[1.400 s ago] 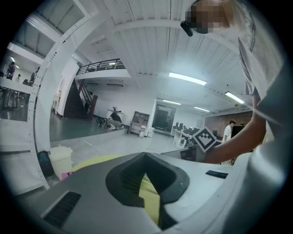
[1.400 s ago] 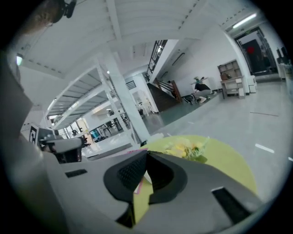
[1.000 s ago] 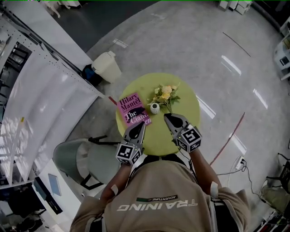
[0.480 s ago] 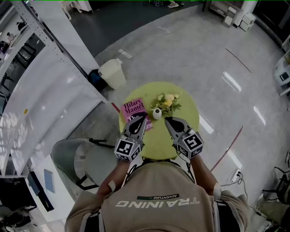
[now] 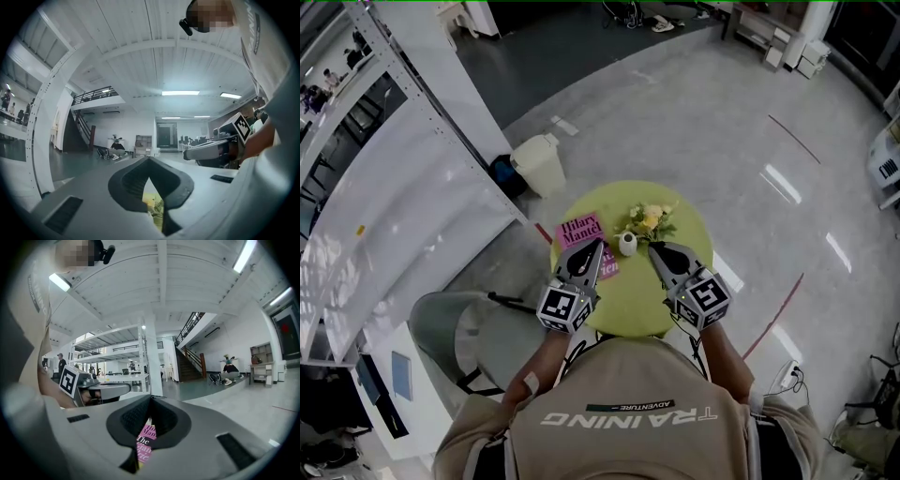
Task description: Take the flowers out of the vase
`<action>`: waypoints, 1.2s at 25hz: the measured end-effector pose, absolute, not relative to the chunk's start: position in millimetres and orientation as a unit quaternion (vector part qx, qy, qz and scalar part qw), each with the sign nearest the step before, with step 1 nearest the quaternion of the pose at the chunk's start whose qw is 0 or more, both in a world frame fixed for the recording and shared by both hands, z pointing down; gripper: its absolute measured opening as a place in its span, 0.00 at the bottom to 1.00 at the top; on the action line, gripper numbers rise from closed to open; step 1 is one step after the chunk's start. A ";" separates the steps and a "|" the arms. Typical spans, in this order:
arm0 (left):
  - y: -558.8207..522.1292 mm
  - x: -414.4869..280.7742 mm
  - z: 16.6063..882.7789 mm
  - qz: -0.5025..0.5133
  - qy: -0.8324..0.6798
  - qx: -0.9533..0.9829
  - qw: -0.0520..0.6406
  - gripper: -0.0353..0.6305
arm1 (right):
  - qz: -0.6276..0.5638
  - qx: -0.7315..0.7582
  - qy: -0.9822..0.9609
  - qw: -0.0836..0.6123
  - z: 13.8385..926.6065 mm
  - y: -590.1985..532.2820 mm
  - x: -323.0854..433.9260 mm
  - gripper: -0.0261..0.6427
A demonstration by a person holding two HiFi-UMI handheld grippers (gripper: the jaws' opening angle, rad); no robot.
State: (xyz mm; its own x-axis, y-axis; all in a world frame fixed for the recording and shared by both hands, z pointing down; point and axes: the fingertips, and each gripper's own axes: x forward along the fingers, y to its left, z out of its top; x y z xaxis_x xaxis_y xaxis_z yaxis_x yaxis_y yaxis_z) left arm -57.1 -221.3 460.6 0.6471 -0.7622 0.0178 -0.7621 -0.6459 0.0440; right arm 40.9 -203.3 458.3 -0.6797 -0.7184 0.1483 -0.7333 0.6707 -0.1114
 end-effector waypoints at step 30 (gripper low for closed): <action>-215.5 -71.8 460.7 0.012 -0.442 0.897 0.008 0.06 | 0.081 0.419 -0.903 0.037 463.1 -202.1 50.7 0.04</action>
State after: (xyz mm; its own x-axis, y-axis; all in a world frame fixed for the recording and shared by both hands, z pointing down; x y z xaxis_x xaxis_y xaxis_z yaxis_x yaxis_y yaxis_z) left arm -71.8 -215.5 460.7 0.6096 -0.7922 0.0281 -0.7926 -0.6098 0.0045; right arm 50.7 -202.1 463.1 -0.6456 -0.7519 0.1339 -0.7637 0.6352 -0.1155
